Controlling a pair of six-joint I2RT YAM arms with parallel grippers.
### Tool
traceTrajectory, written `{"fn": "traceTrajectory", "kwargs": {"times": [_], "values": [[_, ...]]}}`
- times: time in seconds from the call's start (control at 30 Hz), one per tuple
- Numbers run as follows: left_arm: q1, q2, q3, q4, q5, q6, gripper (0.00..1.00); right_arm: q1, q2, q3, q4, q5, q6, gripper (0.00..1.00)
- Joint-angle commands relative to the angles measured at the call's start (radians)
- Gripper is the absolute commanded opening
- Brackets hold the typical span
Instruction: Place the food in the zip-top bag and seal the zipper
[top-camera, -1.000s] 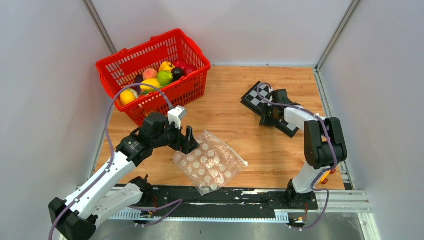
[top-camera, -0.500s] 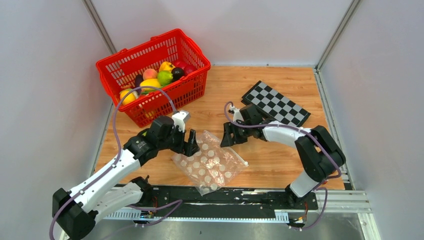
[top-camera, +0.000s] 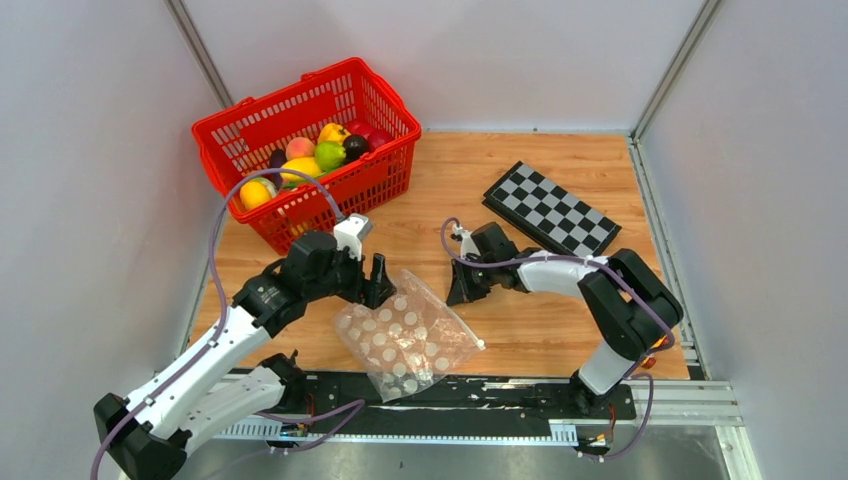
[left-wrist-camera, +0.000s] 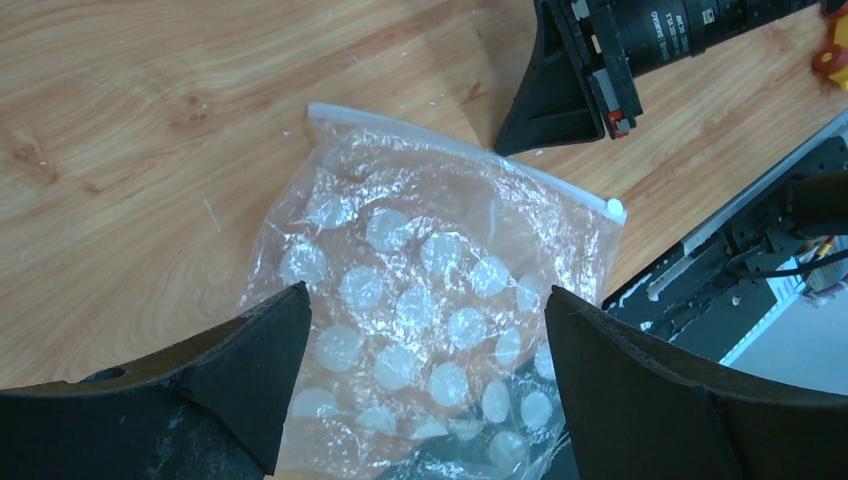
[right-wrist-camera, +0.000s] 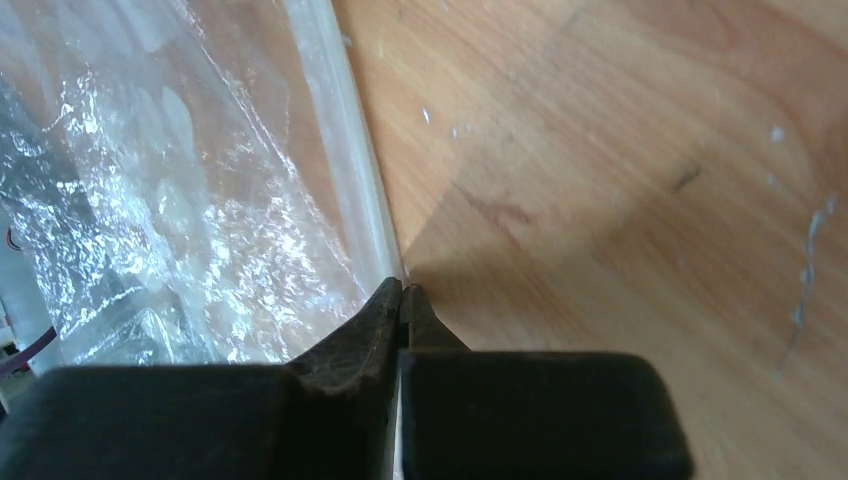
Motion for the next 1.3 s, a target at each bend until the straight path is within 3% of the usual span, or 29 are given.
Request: {"fn": "traceTrajectory", "kwargs": {"times": [0.0, 0.23, 0.27, 0.33, 0.43, 0.57, 0.67, 0.9, 1.1, 1.27], "values": [[-0.004, 0.018, 0.046, 0.042, 0.023, 0.004, 0.94, 0.005, -0.105, -0.046, 0.045, 0.003, 0.038, 0.00], [-0.004, 0.076, 0.049, 0.079, 0.062, -0.005, 0.94, 0.005, -0.212, -0.135, 0.159, -0.074, 0.105, 0.01], [-0.005, 0.082, 0.048, 0.079, 0.063, -0.004, 0.94, 0.005, -0.208, -0.140, 0.164, -0.083, 0.105, 0.06], [-0.004, 0.090, 0.046, 0.082, 0.065, -0.001, 0.94, 0.006, -0.172, -0.131, 0.153, -0.075, 0.099, 0.31], [-0.004, 0.109, 0.041, 0.069, 0.057, 0.003, 0.94, 0.006, -0.095, -0.090, 0.146, -0.080, 0.068, 0.48], [-0.006, 0.103, -0.003, 0.047, 0.033, -0.055, 0.93, 0.017, -0.025, -0.019, 0.118, -0.069, 0.020, 0.54], [-0.006, 0.076, -0.060, 0.034, -0.004, -0.126, 0.93, 0.028, 0.025, 0.013, 0.118, -0.085, 0.004, 0.52], [-0.016, 0.023, -0.149, -0.036, -0.117, -0.262, 0.93, 0.055, 0.095, 0.025, 0.127, -0.122, 0.012, 0.31], [-0.029, -0.002, -0.257, 0.027, -0.129, -0.343, 0.93, 0.056, 0.096, 0.003, 0.160, -0.113, 0.043, 0.11], [-0.031, -0.005, -0.288, 0.056, -0.128, -0.351, 0.93, 0.060, 0.083, -0.024, 0.202, -0.140, 0.067, 0.04]]}}
